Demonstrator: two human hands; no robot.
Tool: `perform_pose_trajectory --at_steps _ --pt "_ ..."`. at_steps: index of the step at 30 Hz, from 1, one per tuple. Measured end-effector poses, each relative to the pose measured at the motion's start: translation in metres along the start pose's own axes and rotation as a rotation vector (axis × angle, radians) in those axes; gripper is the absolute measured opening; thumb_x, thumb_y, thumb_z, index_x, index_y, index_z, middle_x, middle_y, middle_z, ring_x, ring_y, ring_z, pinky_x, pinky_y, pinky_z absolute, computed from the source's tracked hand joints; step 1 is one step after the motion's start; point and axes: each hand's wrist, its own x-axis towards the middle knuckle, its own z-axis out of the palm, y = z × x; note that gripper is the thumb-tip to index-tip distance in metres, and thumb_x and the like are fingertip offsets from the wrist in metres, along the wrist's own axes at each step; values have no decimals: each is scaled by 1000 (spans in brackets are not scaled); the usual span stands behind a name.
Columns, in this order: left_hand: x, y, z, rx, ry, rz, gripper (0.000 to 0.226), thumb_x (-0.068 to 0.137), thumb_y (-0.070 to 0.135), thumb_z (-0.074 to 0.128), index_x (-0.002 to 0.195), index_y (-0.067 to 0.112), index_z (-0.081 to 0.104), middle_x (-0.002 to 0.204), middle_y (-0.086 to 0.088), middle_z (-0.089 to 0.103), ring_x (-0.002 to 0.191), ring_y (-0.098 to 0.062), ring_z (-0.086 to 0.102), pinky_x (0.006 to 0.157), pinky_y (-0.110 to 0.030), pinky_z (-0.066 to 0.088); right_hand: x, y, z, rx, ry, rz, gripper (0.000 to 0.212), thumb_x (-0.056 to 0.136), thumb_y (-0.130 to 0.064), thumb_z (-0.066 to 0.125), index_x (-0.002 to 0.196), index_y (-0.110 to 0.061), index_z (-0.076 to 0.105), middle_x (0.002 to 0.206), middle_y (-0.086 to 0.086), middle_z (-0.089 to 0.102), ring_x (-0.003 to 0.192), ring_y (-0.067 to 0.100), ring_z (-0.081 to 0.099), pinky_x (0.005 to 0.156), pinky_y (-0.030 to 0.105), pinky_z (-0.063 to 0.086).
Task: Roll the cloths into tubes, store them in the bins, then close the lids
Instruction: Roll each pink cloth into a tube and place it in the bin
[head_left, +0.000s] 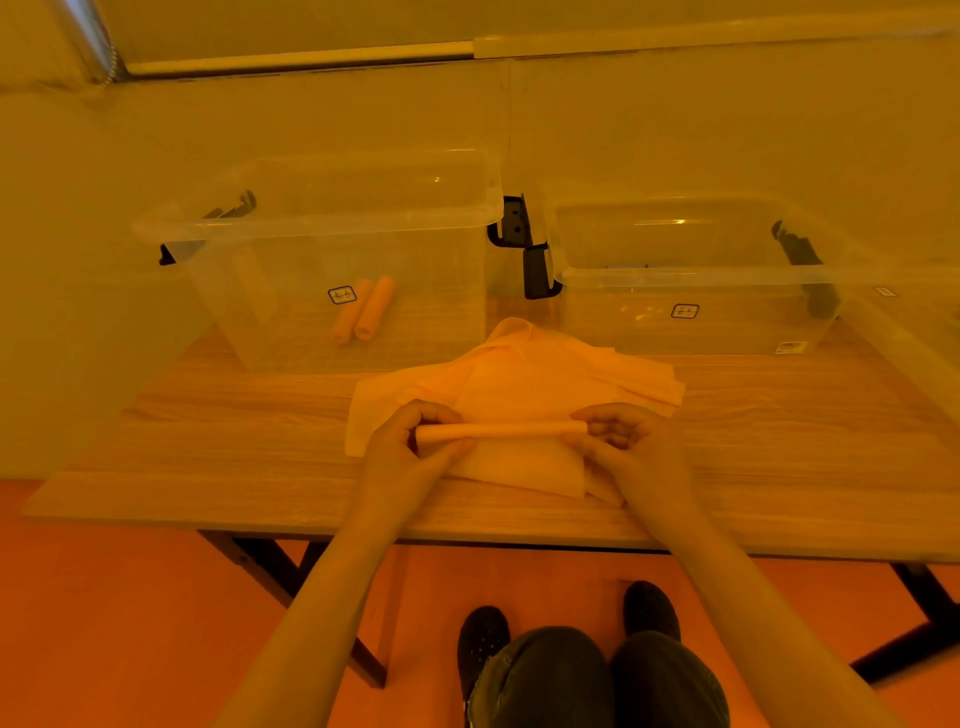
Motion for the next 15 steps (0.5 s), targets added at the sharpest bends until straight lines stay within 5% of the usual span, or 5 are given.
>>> perform_pose_trajectory --at_steps 8,15 --pt "-1 0 0 -4 4 11 18 78 10 76 83 23 64 85 8 64 81 1 57 70 -13 44 0 0 1 88 -81 -43 22 77 -9 75 80 -30 69 102 -5 72 95 17 67 78 33 55" --pt "-2 3 1 12 -24 8 23 81 15 73 95 31 63 103 15 62 97 8 54 78 -5 41 -1 -2 1 102 -36 -29 13 83 -5 70 89 -17 72 96 0 72 89 9 67 77 27 55"
